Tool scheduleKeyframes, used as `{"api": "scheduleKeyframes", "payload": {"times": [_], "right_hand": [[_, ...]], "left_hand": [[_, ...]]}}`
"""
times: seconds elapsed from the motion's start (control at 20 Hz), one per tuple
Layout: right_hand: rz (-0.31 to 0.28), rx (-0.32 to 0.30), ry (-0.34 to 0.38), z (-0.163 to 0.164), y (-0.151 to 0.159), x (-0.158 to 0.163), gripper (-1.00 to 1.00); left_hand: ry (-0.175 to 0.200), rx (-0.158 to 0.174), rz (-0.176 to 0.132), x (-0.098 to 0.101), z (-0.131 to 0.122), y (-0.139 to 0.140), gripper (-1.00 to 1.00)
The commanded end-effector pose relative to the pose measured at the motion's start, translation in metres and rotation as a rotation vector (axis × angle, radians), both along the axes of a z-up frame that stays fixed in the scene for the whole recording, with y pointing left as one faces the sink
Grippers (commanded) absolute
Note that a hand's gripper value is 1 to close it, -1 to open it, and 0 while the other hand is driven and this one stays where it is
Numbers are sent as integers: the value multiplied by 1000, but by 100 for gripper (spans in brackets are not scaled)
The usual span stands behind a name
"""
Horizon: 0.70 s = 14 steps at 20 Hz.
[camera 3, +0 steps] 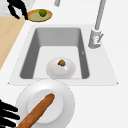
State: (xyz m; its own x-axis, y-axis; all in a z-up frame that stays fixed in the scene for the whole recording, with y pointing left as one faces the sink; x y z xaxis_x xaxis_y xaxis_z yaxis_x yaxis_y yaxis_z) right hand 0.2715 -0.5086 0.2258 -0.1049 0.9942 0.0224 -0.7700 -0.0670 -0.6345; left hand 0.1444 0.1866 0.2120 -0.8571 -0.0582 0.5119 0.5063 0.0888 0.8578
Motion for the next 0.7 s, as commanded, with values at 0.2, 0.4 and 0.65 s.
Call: {"api": "scheduleKeyframes", "payload": {"times": [0.2,0.4,0.65], "right_hand": [[-135,-47,2,25,12,9,-100],[-155,-83,15,33,21,13,-100],[-152,-126,26,33,42,20,-100]], "left_hand": [[0,0,0,0,0,0,0],[0,0,0,0,0,0,0],[0,0,0,0,0,0,0]]}}
